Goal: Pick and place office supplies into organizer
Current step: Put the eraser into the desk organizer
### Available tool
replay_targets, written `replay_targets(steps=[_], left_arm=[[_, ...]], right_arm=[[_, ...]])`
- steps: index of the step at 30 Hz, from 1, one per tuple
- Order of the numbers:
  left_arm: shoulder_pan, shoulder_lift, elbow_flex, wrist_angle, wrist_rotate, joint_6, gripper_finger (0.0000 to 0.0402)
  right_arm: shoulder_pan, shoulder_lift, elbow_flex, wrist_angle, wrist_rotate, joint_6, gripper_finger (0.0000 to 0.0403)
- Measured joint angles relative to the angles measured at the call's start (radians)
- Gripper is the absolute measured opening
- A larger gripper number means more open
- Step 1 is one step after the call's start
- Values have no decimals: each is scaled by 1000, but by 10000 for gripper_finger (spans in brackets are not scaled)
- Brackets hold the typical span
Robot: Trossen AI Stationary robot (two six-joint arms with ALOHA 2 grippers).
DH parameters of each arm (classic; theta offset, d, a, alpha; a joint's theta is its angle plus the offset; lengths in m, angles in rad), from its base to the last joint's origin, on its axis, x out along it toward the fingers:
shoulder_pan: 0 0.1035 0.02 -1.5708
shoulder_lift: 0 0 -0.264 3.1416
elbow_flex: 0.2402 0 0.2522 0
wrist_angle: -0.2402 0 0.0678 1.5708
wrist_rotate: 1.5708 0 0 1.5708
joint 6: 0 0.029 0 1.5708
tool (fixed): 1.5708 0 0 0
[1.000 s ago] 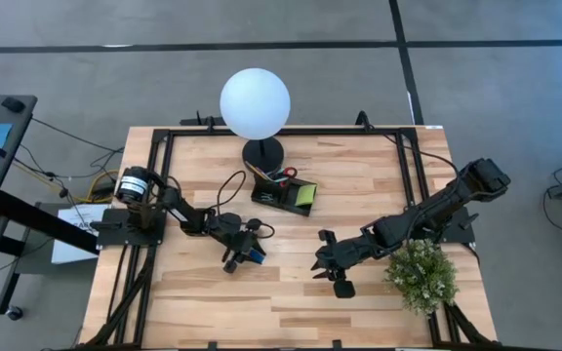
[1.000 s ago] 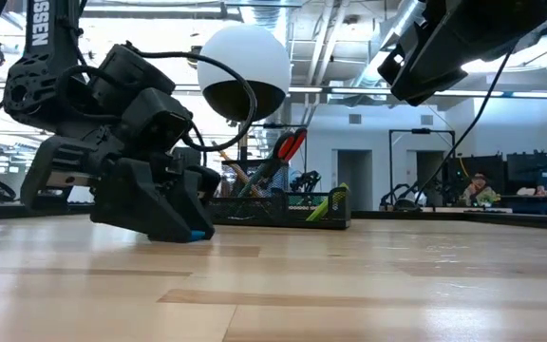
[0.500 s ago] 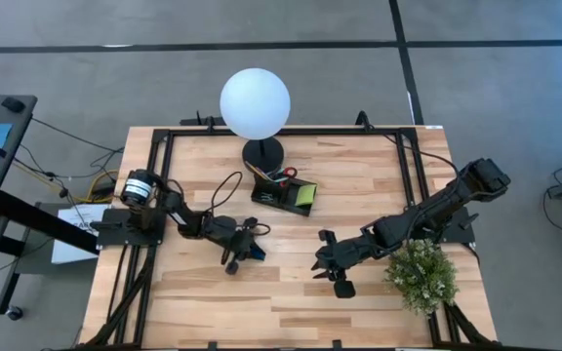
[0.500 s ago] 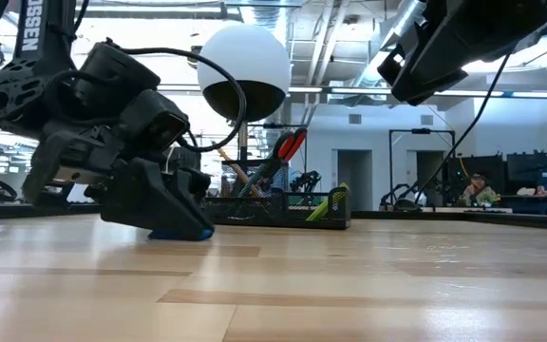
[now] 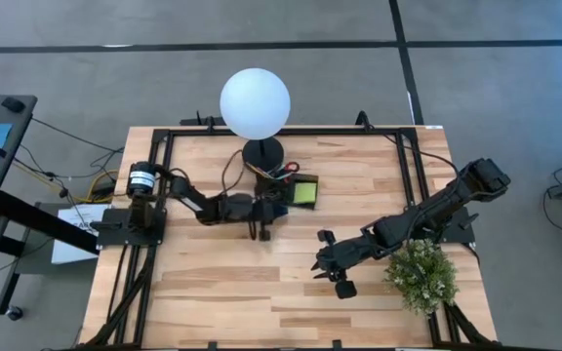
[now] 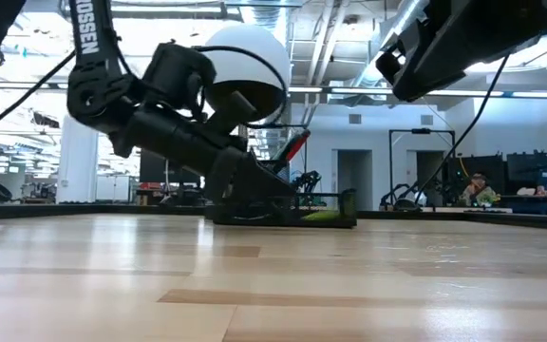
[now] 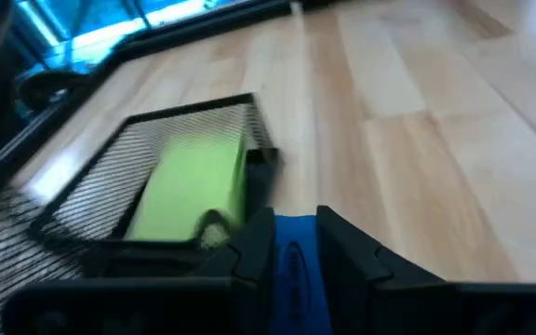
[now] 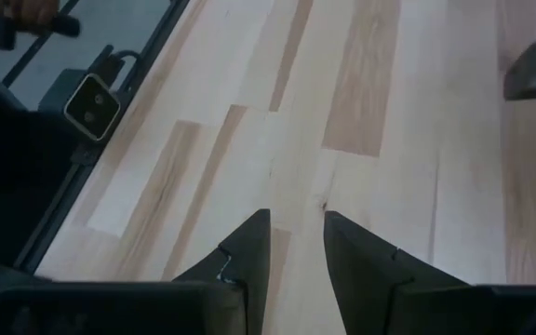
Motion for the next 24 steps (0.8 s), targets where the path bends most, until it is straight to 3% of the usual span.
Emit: replay_targets(steps=[7,18,24], left_arm=[[14,-15,62,-175,-125,123,51],[7,-176,63,-357,-165,150,52],[49,-185,63,-474,-206,154,53]], right_arm=[[11,0,0,-42,-1,-7,97],[2,0,0,-55,1,-8,97],[2,0,0,-55,1,-8,97]])
